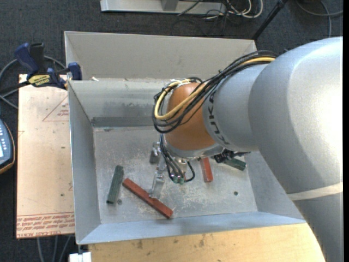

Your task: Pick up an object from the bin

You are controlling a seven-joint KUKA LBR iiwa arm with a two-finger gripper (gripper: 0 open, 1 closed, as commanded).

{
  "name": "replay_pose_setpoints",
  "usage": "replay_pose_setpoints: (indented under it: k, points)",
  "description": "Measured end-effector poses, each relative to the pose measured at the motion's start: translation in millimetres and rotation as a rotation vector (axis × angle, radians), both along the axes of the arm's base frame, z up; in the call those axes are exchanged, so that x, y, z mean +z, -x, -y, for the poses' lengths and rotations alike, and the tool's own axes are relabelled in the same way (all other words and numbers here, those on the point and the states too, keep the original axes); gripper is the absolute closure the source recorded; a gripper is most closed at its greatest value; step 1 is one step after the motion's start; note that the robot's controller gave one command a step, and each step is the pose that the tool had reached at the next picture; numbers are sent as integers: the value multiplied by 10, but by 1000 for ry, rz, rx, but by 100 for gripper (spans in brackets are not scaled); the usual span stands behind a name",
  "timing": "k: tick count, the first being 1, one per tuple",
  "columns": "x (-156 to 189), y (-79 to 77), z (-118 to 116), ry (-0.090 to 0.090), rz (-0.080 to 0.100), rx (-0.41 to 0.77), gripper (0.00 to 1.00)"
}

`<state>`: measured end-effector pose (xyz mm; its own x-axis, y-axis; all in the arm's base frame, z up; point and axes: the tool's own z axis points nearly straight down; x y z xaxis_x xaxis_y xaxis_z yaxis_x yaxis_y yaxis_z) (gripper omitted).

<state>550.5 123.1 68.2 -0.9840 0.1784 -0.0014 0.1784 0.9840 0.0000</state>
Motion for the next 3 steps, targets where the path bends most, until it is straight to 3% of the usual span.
replay_pose_setpoints:
  k: [1,2,3]
  points:
    - [736,533,-581,-3,3,368,0]
    - [-15,506,65,1,-6,248,0]
    - [19,497,30,-1,-1,254,100]
